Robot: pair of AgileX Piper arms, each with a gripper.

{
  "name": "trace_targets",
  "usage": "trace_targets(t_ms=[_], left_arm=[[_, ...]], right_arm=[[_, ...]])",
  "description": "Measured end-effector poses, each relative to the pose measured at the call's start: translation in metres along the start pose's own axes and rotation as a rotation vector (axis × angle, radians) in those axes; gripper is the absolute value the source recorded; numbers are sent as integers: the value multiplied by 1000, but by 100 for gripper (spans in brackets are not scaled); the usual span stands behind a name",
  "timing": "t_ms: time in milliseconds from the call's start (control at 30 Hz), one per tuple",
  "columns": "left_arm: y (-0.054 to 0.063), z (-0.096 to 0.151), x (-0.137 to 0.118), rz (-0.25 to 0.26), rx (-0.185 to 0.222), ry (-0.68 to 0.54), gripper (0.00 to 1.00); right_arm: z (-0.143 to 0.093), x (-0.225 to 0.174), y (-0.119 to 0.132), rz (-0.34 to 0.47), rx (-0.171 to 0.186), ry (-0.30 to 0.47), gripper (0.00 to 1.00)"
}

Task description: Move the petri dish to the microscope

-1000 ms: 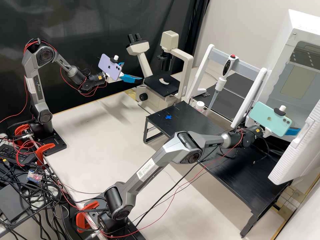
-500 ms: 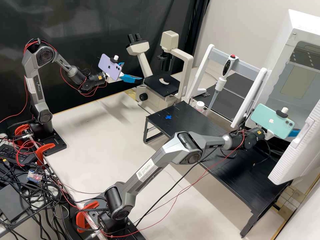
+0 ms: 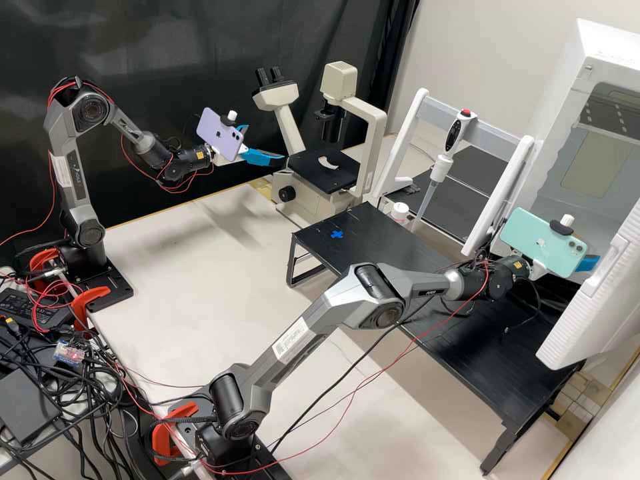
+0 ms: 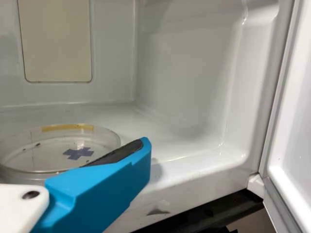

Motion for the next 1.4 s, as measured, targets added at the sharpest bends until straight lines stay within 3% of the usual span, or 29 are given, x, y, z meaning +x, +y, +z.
trace_targets(t_ms=[900, 1400], left_arm=[[0, 0, 0, 0, 0, 0, 100], [0, 0, 0, 0, 0, 0, 100]], right_arm=[[4, -7, 0, -14, 7, -21, 0], [12, -26, 37, 36, -33, -30, 0]])
